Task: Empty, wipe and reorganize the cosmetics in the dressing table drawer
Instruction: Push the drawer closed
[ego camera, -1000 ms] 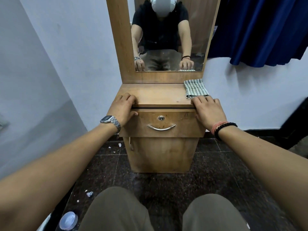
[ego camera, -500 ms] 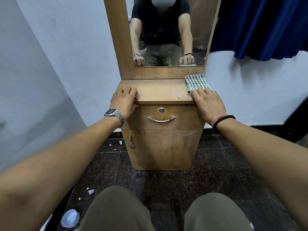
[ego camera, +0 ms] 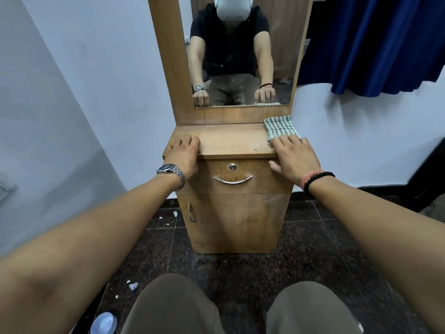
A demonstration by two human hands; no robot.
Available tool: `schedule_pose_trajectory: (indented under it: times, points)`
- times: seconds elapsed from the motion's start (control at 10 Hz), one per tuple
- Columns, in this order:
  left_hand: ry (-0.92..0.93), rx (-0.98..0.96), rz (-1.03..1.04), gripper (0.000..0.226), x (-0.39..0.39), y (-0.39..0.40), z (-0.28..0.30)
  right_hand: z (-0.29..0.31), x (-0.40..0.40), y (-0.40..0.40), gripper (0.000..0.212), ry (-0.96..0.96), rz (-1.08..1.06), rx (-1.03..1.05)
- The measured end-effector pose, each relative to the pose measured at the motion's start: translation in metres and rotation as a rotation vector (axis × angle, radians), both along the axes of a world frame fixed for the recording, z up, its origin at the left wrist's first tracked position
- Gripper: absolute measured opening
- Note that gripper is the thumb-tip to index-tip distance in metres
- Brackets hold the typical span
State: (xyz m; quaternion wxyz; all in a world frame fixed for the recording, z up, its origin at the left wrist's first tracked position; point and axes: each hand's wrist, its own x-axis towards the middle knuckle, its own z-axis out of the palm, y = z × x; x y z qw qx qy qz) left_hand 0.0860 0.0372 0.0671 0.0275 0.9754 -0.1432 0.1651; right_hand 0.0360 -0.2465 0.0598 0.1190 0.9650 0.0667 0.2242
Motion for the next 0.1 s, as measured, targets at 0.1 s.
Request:
schedule_pose_trajectory:
  times: [0.1]
  points:
    - [0.023, -0.013, -0.061, 0.041, -0.0103, -0.0068, 0.0165, 0.0136, -0.0079, 0.0037, 0.056, -0.039, 0.011, 0.011]
